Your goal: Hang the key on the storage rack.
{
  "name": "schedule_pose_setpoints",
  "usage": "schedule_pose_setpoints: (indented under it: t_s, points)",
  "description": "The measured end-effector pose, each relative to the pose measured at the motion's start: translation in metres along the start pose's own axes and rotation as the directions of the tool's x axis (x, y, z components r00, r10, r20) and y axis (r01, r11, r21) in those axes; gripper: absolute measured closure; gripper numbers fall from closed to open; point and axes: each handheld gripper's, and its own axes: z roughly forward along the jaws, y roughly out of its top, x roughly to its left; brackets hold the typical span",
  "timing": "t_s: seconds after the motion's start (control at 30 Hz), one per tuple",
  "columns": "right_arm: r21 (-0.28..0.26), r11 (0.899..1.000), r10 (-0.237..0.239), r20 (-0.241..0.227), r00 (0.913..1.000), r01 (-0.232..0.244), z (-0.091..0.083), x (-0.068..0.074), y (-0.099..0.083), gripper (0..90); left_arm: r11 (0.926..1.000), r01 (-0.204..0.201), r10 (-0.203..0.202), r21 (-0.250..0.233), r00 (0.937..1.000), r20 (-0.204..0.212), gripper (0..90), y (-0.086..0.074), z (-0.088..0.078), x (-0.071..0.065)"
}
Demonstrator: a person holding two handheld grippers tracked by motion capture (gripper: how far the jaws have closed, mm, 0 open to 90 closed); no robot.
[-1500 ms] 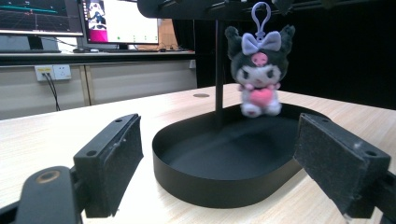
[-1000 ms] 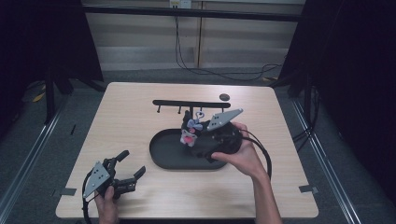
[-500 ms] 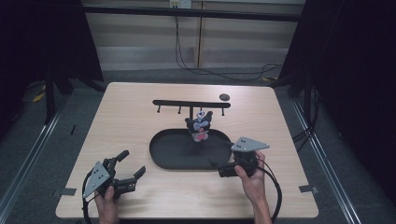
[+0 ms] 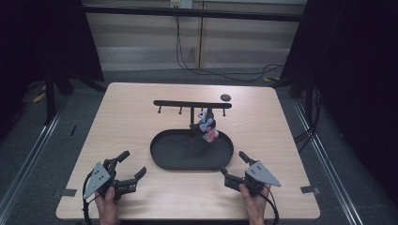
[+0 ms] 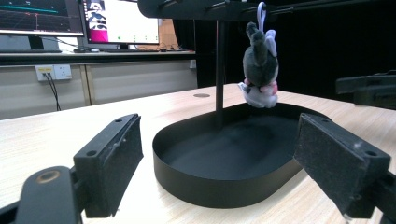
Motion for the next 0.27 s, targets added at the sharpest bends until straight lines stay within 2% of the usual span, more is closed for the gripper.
schedule_pose_setpoints:
  t_s: [0.1,0.2,0.23,0.27]
  points:
    - [-0.030,1.000,0.003,-0.002,1.0000,-0.003,-0.002,0.000,-0.001,14.1,1.0000,0.003,-0.003,0.000,1.0000,0.004,15.1,0.000,0.000,0.000]
    - [-0.126,0.992,-0.014,0.023,0.9996,0.017,-0.011,0.003,-0.006,14.0,1.0000,0.003,-0.003,0.001,1.0000,0.003,15.1,0.000,0.000,0.000]
    - [-0.162,0.987,-0.008,0.020,0.9998,0.011,-0.014,0.002,-0.007,13.6,1.0000,0.003,-0.003,0.001,1.0000,0.003,15.1,0.000,0.000,0.000]
    - [-0.175,0.985,0.005,0.019,0.9998,-0.002,-0.016,0.001,-0.008,13.6,1.0000,0.003,-0.003,0.001,1.0000,0.003,15.2,0.000,0.000,0.000]
